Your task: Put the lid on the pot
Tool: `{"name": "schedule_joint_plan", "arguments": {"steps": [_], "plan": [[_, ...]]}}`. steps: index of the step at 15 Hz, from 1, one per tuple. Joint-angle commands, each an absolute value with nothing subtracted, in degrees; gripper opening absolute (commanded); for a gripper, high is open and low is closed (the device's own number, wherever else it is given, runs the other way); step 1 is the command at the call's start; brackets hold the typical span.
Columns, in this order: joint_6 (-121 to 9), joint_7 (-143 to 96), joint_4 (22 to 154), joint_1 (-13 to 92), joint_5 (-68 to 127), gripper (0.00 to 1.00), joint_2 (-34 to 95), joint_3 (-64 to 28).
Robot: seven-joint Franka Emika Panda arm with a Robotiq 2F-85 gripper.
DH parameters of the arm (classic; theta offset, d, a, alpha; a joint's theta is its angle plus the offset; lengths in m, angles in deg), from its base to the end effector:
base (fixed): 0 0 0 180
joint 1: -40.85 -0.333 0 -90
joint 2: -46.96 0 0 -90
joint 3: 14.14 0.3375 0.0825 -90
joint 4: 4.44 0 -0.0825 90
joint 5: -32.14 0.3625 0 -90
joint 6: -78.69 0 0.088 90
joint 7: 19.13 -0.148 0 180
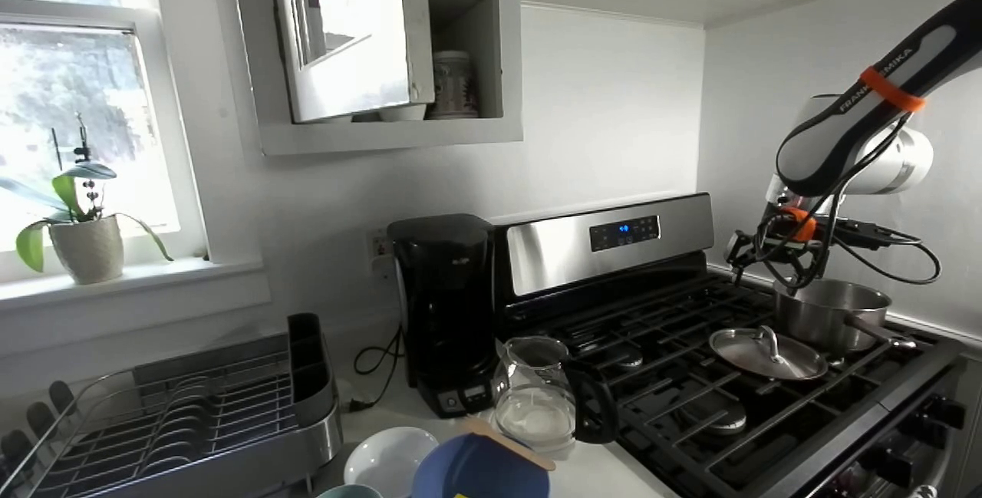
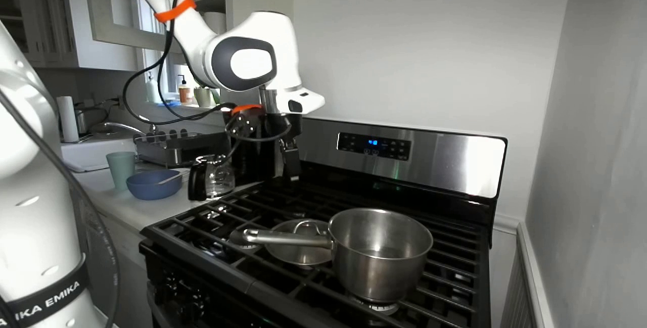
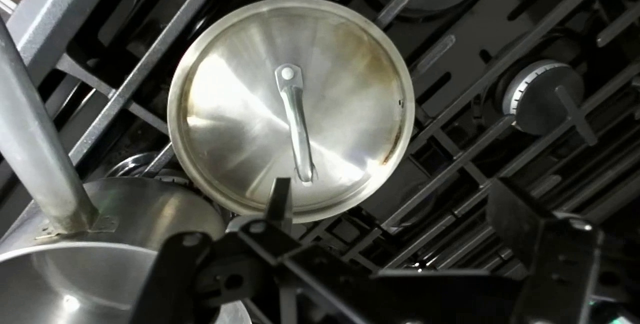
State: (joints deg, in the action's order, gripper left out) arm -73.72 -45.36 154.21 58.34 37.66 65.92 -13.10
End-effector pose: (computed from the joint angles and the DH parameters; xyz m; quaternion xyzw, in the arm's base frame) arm 0.3681 -0.1100 0.3309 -0.9101 0.3986 -0.1083 0.0333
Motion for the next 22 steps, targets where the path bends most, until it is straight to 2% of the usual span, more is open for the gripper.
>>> {"name": "schedule_joint_plan", "arguments": {"steps": [1,7,11,20,21,22], "plan": [[-74.4,-45.4,154.2,57.2,37.0,1.0,64.8,-14.7],[-75.6,-44.8,154.0,56.6,37.1,1.0,62.9,-15.4],[-78.0,-49.1,152.1,58.4,31.3,1.0,57.2,-13.5],[-79.7,-55.2,148.1,57.3,23.1,1.0,48.4,-17.5],[-79.7,-56.0,147.5,57.0,22.3,0.78,47.6,-18.1],[-79.6,-56.5,147.0,56.7,21.9,0.74,46.8,-18.7]]}}
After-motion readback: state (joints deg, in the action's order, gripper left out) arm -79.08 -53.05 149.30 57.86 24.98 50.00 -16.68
